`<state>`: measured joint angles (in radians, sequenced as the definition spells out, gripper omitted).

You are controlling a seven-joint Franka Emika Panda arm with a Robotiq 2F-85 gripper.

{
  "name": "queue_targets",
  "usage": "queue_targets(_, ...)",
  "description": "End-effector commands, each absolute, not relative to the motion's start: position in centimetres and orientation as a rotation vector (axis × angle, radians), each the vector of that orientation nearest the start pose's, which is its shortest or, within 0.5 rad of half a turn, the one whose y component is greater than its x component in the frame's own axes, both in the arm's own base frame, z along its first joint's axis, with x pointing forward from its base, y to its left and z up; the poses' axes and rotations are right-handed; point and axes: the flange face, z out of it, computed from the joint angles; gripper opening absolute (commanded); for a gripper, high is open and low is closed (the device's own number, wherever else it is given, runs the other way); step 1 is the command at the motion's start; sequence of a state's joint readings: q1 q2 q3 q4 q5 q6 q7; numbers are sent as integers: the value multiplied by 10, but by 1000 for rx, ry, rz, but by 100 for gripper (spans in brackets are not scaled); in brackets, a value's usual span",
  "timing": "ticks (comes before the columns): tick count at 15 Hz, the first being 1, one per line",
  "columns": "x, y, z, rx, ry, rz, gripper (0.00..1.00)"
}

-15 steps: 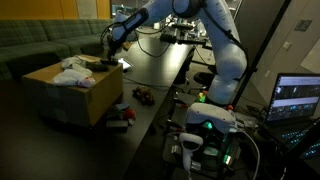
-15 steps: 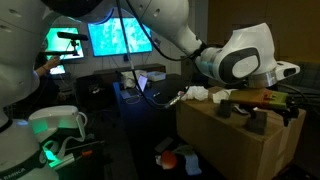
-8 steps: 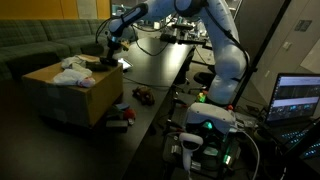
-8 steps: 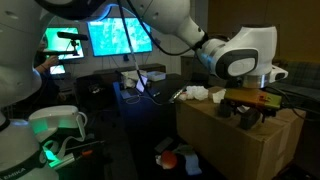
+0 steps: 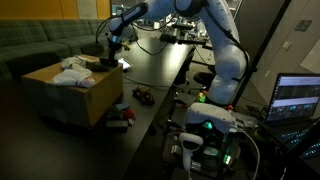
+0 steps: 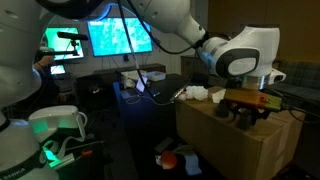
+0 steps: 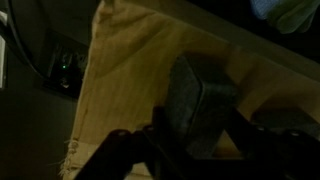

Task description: Swap the things on the box with the things on the table

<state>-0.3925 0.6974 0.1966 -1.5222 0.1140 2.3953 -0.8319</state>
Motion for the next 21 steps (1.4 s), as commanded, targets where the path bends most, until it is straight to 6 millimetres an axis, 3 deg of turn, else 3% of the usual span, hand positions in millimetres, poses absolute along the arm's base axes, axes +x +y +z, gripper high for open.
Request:
queue_targets(1, 702, -167, 293, -2925, -783, -412, 35)
queue_targets(5, 687, -166, 311, -2917, -814, -405, 5)
queue_targets(10, 664, -162, 338, -2927, -807, -396, 7)
queue_targets(15, 615, -174, 357, -2995, -705, -393, 7)
queue_targets(21, 551, -179, 345, -3053, -552, -315, 7)
